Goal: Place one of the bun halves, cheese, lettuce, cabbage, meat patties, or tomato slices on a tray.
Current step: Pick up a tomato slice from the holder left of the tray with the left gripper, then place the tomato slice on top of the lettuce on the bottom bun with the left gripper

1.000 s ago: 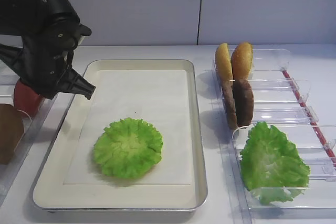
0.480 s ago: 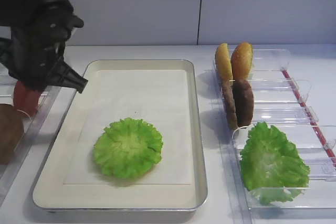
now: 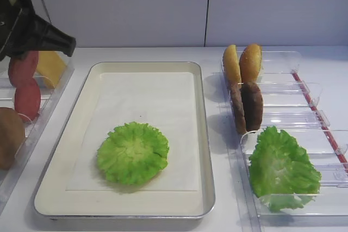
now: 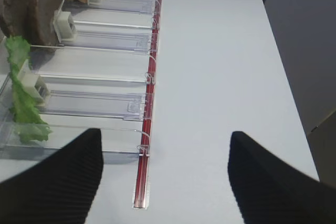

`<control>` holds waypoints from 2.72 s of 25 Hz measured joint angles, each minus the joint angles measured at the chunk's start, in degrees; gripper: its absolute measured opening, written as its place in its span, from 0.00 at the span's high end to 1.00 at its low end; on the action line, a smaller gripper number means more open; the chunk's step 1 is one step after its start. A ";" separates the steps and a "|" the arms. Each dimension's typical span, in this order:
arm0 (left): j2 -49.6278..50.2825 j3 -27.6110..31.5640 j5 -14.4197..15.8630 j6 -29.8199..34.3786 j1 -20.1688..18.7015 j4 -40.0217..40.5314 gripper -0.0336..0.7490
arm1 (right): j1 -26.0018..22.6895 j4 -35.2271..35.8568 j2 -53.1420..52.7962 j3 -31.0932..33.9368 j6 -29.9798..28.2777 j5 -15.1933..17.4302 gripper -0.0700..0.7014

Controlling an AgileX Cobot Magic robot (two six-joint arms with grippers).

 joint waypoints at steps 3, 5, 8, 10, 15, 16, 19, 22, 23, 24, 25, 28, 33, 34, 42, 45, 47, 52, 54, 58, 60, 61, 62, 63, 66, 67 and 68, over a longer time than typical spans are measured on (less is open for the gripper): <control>-1.67 0.15 -1.11 2.61 0.00 -4.93 0.88 | 0.00 0.00 0.00 0.00 0.00 0.00 0.25; -2.49 1.66 -3.14 3.37 0.00 -8.12 0.88 | 0.00 0.00 0.00 0.00 0.11 0.00 0.25; -3.18 4.68 -7.17 5.34 0.58 -14.57 0.88 | 0.00 0.00 0.00 0.00 0.11 0.00 0.25; -3.32 6.32 -10.30 8.72 2.02 -21.03 0.88 | 0.00 0.00 0.00 0.00 0.11 0.00 0.25; -3.32 9.45 -17.23 22.82 8.19 -43.84 0.88 | 0.00 0.00 0.00 0.00 0.11 0.00 0.25; -3.32 9.99 -18.19 26.47 9.89 -49.41 0.88 | 0.00 0.00 0.00 0.00 0.11 0.00 0.25; -3.52 12.13 -19.16 39.75 14.52 -63.66 0.88 | 0.00 0.00 0.00 0.00 0.23 0.00 0.25; -3.60 15.75 -19.17 51.01 18.44 -75.74 0.88 | 0.00 0.00 0.00 0.00 0.41 0.00 0.25; -3.60 17.39 -19.07 55.21 19.46 -80.19 0.88 | 0.00 0.00 0.00 0.00 0.41 0.00 0.25; -3.60 18.88 -18.66 58.86 20.12 -84.71 0.88 | 0.00 0.00 0.00 0.00 0.41 0.00 0.25; -3.45 20.66 -18.22 63.22 20.55 -88.53 0.88 | 0.00 0.00 0.00 0.00 0.41 0.00 0.25; -2.11 25.23 -16.88 74.39 20.92 -101.43 0.88 | 0.00 0.00 0.00 0.00 0.41 0.13 0.25; 0.69 28.48 -15.14 82.35 20.97 -108.63 0.88 | 0.00 0.00 0.00 0.00 0.41 0.13 0.25; 1.20 28.52 -15.00 82.59 21.06 -109.04 0.88 | 0.00 0.00 0.00 0.00 0.41 0.13 0.25; 3.20 28.52 -14.96 82.94 21.06 -109.39 0.88 | 0.00 0.00 0.00 0.00 0.41 0.13 0.25; 4.81 28.52 -14.96 83.05 21.06 -109.39 0.88 | 0.00 0.00 0.00 0.00 0.41 0.13 0.25; 5.92 28.52 -14.96 83.71 21.06 -109.39 0.88 | 0.00 0.00 0.00 0.00 0.41 0.13 0.25; 7.13 28.52 -15.66 84.04 21.06 -108.07 0.88 | 0.00 0.00 0.00 0.00 0.41 0.13 0.25; 7.13 28.52 -16.14 84.04 21.18 -107.66 0.88 | 0.00 0.00 0.00 0.00 0.41 0.13 0.25; 7.13 28.52 -17.33 83.54 21.18 -107.53 0.88 | 0.00 0.00 0.00 0.00 0.41 0.13 0.25; 7.13 28.52 -17.33 83.54 21.18 -107.44 0.88 | 0.00 0.00 0.00 0.00 0.41 0.13 0.25; 7.13 28.52 -17.33 83.80 21.18 -107.21 0.88 | 0.00 0.00 0.00 0.00 0.41 0.13 0.25; 7.13 28.52 -17.33 83.91 21.18 -107.07 0.88 | 0.00 0.00 0.00 0.00 0.41 0.13 0.25; 7.13 28.52 -17.33 84.04 21.18 -106.98 0.88 | 0.00 0.00 0.00 0.00 0.41 0.13 0.25; 7.13 28.52 -17.33 84.50 21.18 -106.60 0.83 | 0.00 0.00 0.00 0.00 0.41 0.13 0.25; 7.13 28.52 -17.33 85.07 21.18 -106.40 0.80 | 0.00 0.00 0.00 0.00 0.41 0.13 0.25; 7.13 28.52 -17.33 85.70 21.18 -106.27 0.74 | 0.00 0.00 0.00 0.00 0.41 0.13 0.25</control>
